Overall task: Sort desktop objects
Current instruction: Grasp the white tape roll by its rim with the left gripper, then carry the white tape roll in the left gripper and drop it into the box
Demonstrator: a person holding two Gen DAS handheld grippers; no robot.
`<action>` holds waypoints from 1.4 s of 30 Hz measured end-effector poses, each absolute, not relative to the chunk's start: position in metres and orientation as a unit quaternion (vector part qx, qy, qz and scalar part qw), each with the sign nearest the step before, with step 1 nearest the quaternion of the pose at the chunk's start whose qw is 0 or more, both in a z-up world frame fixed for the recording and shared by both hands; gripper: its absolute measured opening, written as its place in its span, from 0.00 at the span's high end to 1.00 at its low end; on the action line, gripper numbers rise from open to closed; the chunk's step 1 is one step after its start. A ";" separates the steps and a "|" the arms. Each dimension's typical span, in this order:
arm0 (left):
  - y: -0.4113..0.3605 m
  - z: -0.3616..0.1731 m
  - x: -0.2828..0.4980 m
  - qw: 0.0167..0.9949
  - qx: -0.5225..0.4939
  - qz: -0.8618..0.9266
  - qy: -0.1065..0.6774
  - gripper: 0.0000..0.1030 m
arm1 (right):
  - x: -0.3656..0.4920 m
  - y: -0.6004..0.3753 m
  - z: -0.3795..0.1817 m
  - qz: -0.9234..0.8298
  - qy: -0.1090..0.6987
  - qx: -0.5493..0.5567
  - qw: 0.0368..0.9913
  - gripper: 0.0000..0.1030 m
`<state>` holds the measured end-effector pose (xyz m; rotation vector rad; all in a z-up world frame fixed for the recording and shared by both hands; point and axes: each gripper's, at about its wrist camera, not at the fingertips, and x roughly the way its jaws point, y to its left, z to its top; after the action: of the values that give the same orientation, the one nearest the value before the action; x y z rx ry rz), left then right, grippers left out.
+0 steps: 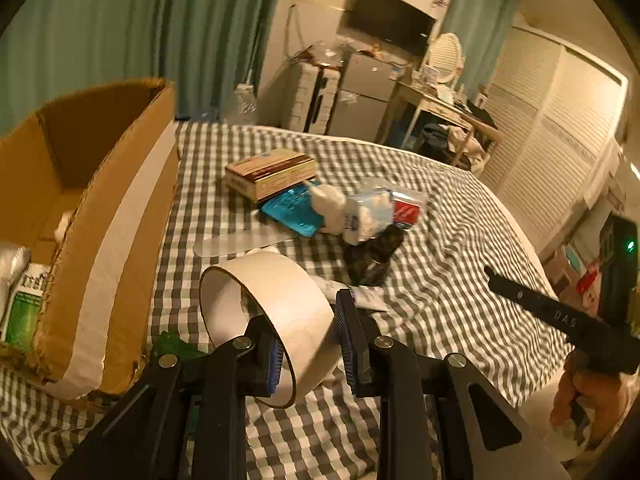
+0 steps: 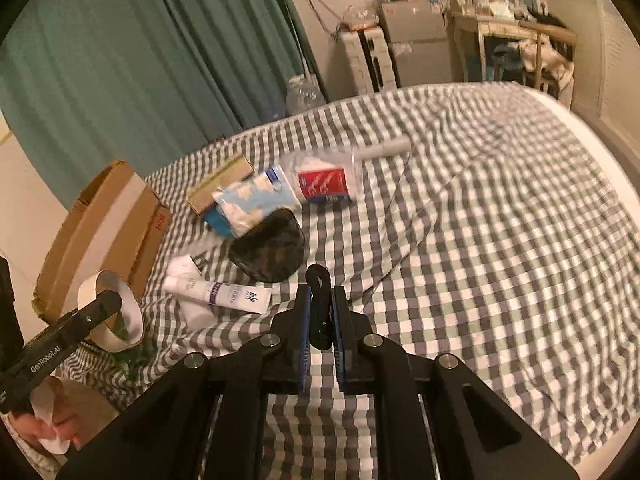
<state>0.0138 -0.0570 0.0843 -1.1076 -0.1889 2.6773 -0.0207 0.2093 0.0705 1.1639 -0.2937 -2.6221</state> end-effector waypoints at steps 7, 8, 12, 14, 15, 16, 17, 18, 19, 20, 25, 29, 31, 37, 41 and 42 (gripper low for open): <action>-0.035 0.100 0.034 0.141 -0.357 0.923 -0.011 0.77 | 0.010 0.197 0.094 -0.904 -0.100 0.383 0.160 0.91; -0.034 0.104 0.037 0.148 -0.352 0.924 -0.008 0.77 | 0.014 0.195 0.097 -0.905 -0.099 0.382 0.163 0.91; -0.043 0.118 0.049 0.164 -0.340 0.926 -0.022 0.77 | 0.029 0.189 0.113 -0.905 -0.109 0.372 0.174 0.91; -0.051 0.126 0.055 0.168 -0.334 0.927 -0.032 0.77 | 0.032 0.183 0.123 -0.907 -0.108 0.366 0.177 0.91; -0.057 0.132 0.056 0.172 -0.329 0.928 -0.040 0.77 | 0.034 0.180 0.127 -0.909 -0.105 0.362 0.178 0.91; -0.062 0.138 0.057 0.176 -0.323 0.929 -0.044 0.78 | 0.035 0.175 0.132 -0.911 -0.100 0.358 0.179 0.91; -0.067 0.145 0.057 0.177 -0.317 0.931 -0.047 0.78 | 0.036 0.169 0.137 -0.911 -0.096 0.356 0.184 0.91; -0.073 0.153 0.056 0.177 -0.311 0.932 -0.051 0.79 | 0.037 0.166 0.141 -0.912 -0.094 0.353 0.188 0.91; -0.079 0.160 0.055 0.175 -0.305 0.935 -0.057 0.79 | 0.039 0.159 0.148 -0.913 -0.092 0.348 0.194 0.91; -0.089 0.171 0.053 0.176 -0.297 0.936 -0.067 0.79 | 0.040 0.152 0.154 -0.912 -0.091 0.344 0.203 0.91; -0.130 0.213 0.040 0.159 -0.273 0.946 -0.076 0.79 | 0.044 0.105 0.190 -0.912 -0.060 0.317 0.253 0.91; -0.169 0.230 0.018 0.105 -0.291 0.950 -0.041 0.79 | 0.031 0.046 0.209 -0.895 -0.041 0.315 0.315 0.90; -0.187 0.231 0.011 0.075 -0.297 0.951 -0.037 0.79 | 0.024 0.012 0.213 -0.884 -0.028 0.319 0.340 0.90; -0.234 0.212 -0.015 0.023 -0.324 0.945 -0.038 0.79 | -0.017 -0.078 0.200 -0.855 0.002 0.351 0.382 0.90; -0.258 0.184 -0.037 0.005 -0.354 0.935 -0.036 0.79 | -0.045 -0.103 0.183 -0.835 0.001 0.388 0.390 0.90; -0.263 0.178 -0.041 0.003 -0.359 0.933 -0.038 0.76 | -0.050 -0.104 0.181 -0.833 0.001 0.391 0.391 0.83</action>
<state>-0.0409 -0.2634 0.1782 -1.1252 -0.1193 2.9243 -0.0495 -0.1044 0.1813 0.9943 0.0017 -2.1156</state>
